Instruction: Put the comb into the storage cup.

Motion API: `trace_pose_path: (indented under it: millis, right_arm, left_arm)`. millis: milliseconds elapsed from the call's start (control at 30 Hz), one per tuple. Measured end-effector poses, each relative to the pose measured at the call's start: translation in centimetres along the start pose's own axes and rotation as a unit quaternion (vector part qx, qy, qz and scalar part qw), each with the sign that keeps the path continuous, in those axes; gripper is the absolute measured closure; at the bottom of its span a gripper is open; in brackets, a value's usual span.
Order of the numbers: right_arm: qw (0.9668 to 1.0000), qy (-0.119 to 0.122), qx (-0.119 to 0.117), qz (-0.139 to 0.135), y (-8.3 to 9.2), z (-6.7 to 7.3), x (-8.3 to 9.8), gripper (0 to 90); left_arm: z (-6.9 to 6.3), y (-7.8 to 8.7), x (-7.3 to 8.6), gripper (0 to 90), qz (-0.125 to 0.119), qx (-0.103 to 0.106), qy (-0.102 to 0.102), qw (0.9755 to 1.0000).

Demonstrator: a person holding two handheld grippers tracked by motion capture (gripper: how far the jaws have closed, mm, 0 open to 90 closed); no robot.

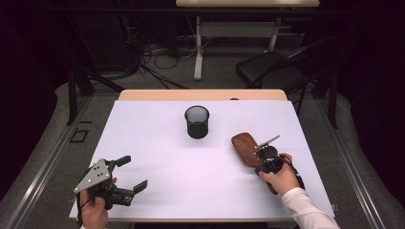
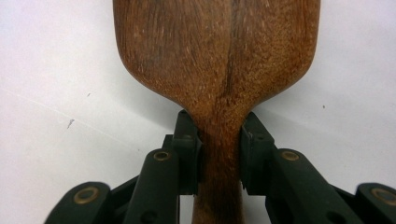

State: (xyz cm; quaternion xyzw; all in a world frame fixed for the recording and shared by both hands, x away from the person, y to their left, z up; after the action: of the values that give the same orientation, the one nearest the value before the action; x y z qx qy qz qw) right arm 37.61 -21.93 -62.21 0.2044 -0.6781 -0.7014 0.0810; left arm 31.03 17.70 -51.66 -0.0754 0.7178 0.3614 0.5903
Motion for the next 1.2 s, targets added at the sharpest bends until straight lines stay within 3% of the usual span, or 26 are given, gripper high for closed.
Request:
trace_pose_path:
  millis: [67, 267, 300, 600, 667, 700, 767, 967, 1000, 1133, 1200]
  right_arm:
    - [0.9999, -0.001, -0.004, -0.015, -0.14, 0.11, -0.22, 72.2]
    - [1.0000, -0.001, 0.001, -0.007, 0.01, 0.09, 0.00, 72.3]
    - [0.9998, -0.008, -0.004, -0.019, -0.09, 0.23, -0.16, 72.3]
    - [0.9998, -0.006, -0.010, -0.017, 0.05, 0.20, -0.07, 72.4]
    - [0.9996, -0.004, -0.007, -0.028, 0.00, 0.13, -0.24, 72.4]
    - [0.9999, -0.004, -0.001, -0.014, 0.19, 0.06, 0.03, 72.4]
    - [0.9997, -0.004, -0.003, -0.025, 0.11, 0.12, -0.13, 72.4]
    - [0.9998, -0.002, -0.003, -0.020, 0.20, 0.09, 0.01, 72.5]
    - [0.9995, -0.001, -0.007, -0.032, 0.12, 0.15, -0.19, 72.5]
    - [0.9996, 0.001, -0.001, -0.028, 0.26, 0.09, 0.00, 72.5]
    - [0.9991, 0.002, -0.007, -0.042, 0.19, 0.19, -0.19, 72.5]
  left_arm:
    - [0.01, 0.01, 0.00, 0.3, 0.000, 0.000, 0.000, 1.0000]
    - [0.00, 0.00, 0.02, 0.3, 0.000, 0.000, 0.000, 1.0000]
    - [0.01, 0.00, 0.02, 0.2, 0.000, 0.000, 0.000, 1.0000]
    - [-0.04, 0.00, 0.02, 0.3, -0.001, 0.004, 0.000, 1.0000]
    - [0.03, 0.03, 0.02, 0.3, -0.001, 0.001, 0.002, 1.0000]
    - [0.03, 0.04, 0.01, 0.3, -0.001, 0.001, 0.002, 1.0000]
    - [0.02, 0.03, 0.01, 0.2, -0.001, 0.001, 0.002, 1.0000]
    - [-0.03, -0.01, 0.05, 0.3, 0.000, 0.004, 0.001, 1.0000]
    - [0.00, -0.01, 0.04, 0.3, -0.001, 0.003, 0.002, 1.0000]
    - [0.00, 0.01, 0.05, 0.3, -0.002, 0.007, 0.003, 1.0000]
    - [-0.02, -0.01, 0.05, 0.2, -0.002, 0.008, 0.004, 1.0000]
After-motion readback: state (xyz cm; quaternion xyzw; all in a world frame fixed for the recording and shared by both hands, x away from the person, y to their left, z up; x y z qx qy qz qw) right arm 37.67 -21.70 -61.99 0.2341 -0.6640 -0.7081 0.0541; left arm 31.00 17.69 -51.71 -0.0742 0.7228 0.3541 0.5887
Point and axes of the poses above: each handheld gripper's, and its own axes: y roughly backward along the jaws, x roughly out of its underside, z roughly to its left, the point moved 10 cm from there along -y, roughly forward along the jaws, and after that the axes turned 9 degrees about z, right-handed, at the moved point
